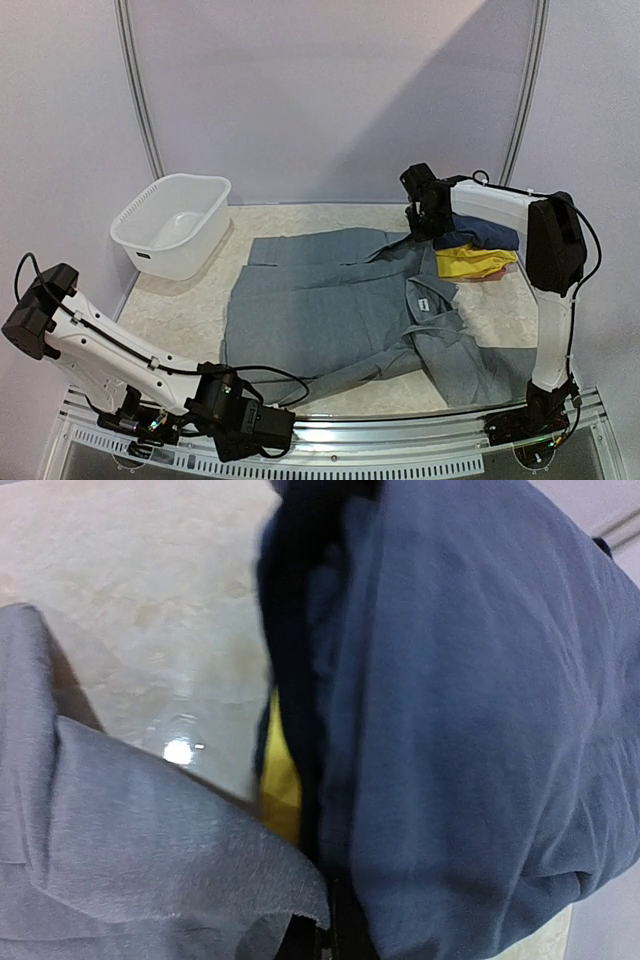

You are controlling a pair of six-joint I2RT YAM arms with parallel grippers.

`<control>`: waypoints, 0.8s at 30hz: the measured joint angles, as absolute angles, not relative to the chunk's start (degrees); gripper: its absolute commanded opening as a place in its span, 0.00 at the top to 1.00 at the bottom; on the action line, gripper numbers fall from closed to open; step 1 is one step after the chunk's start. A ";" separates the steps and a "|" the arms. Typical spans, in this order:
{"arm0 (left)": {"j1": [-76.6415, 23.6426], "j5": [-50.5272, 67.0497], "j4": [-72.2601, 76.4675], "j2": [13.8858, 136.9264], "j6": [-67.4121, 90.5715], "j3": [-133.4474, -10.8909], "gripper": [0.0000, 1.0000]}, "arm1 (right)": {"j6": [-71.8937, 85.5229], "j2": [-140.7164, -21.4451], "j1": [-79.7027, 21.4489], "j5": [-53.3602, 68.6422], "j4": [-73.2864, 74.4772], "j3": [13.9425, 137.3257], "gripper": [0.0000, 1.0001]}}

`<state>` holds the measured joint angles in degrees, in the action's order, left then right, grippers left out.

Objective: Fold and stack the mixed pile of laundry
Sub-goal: Adjust the crumpled shirt at the center of the board.

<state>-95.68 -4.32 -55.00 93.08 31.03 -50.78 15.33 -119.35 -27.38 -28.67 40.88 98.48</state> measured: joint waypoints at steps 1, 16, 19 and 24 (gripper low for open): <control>-95.55 -4.84 -55.24 92.95 30.79 -50.78 0.48 | 15.14 -119.39 -27.55 -27.92 40.88 98.89 0.98; -81.47 -14.41 -51.24 71.24 29.85 -54.85 0.00 | 13.15 -119.46 -27.86 -22.37 40.38 100.62 0.95; -71.53 -17.78 -48.56 67.70 29.89 -54.96 0.01 | 12.97 -119.46 -27.86 -21.71 40.27 100.62 0.95; -57.17 -19.68 -43.53 68.58 29.10 -54.89 0.07 | 12.97 -119.46 -27.86 -20.51 40.07 100.53 0.95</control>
<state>-57.17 -19.68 -43.53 68.58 29.10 -54.89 12.97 -119.46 -27.86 -20.51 40.07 100.53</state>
